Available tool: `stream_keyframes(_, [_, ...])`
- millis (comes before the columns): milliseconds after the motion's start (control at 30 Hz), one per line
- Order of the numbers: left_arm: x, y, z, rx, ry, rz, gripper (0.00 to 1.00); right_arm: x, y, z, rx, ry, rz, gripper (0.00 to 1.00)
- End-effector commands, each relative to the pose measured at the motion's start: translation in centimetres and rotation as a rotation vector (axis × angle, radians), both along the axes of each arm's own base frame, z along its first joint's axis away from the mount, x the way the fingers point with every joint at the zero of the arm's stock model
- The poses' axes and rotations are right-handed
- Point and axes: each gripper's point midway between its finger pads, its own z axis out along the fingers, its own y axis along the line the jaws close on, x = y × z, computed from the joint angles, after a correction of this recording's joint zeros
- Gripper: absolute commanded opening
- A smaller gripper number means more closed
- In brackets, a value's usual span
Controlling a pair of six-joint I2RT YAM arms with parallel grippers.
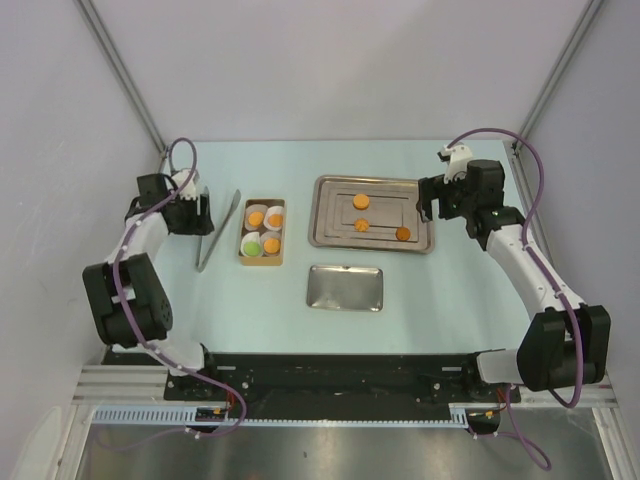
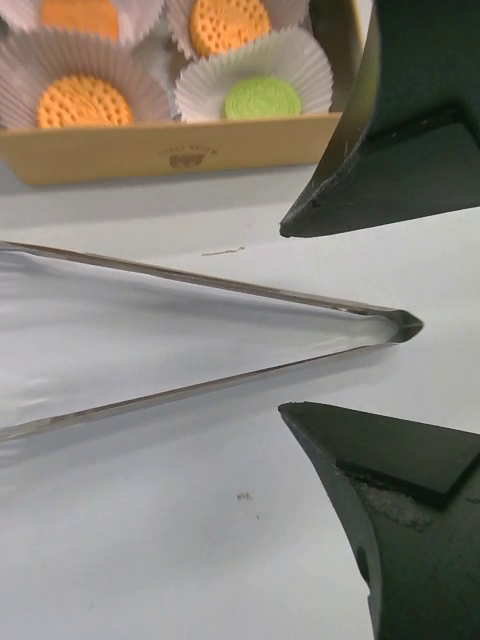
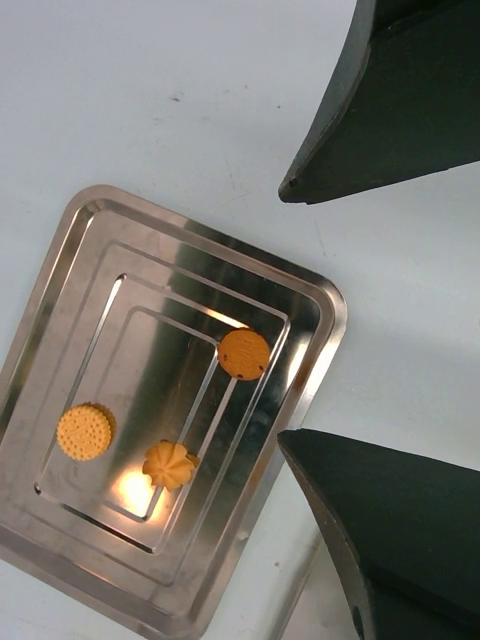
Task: Pack the cookies
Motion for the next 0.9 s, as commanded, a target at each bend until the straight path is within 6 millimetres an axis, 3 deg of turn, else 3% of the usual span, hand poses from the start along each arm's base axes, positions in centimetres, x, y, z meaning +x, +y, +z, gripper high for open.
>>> stream_keyframes(0, [0.0, -0.6, 7.9, -0.002, -0.174, -0.007, 0.73, -0.4, 1.4, 0.7, 0.066, 0.006, 0.064, 1.00])
stream_keyframes(100, [-1.6, -2.7, 10.4, -0.062, -0.231, -0.068, 0.76, -0.8, 2.7, -1.2, 0.148, 0.099, 0.098, 1.00])
stream_keyframes(233, [-3.9, -5.6, 11.9, -0.108, -0.253, -0.154, 0.79, -1.3, 4.0, -3.1, 0.225, 0.197, 0.118, 1.00])
stream_keyframes(367, [-6.5, -9.8, 12.1, -0.108, -0.248, -0.279, 0.83, -1.8, 5.4, -4.9, 0.267, 0.328, 0.127, 0.99])
stream_keyframes(567, [-9.1, -14.2, 12.5, -0.103, -0.265, -0.443, 0.92, -5.3, 8.0, -9.0, 0.116, 0.482, 0.198, 0.86])
stream_keyframes(700, [-9.1, -14.7, 12.2, -0.093, -0.271, -0.482, 0.95, -7.4, 9.6, -10.7, 0.076, 0.549, 0.259, 0.77])
stream_keyframes(867, [-8.9, -14.9, 11.5, -0.088, -0.243, -0.495, 0.98, -8.7, 9.9, -12.6, -0.035, 0.580, 0.277, 0.75])
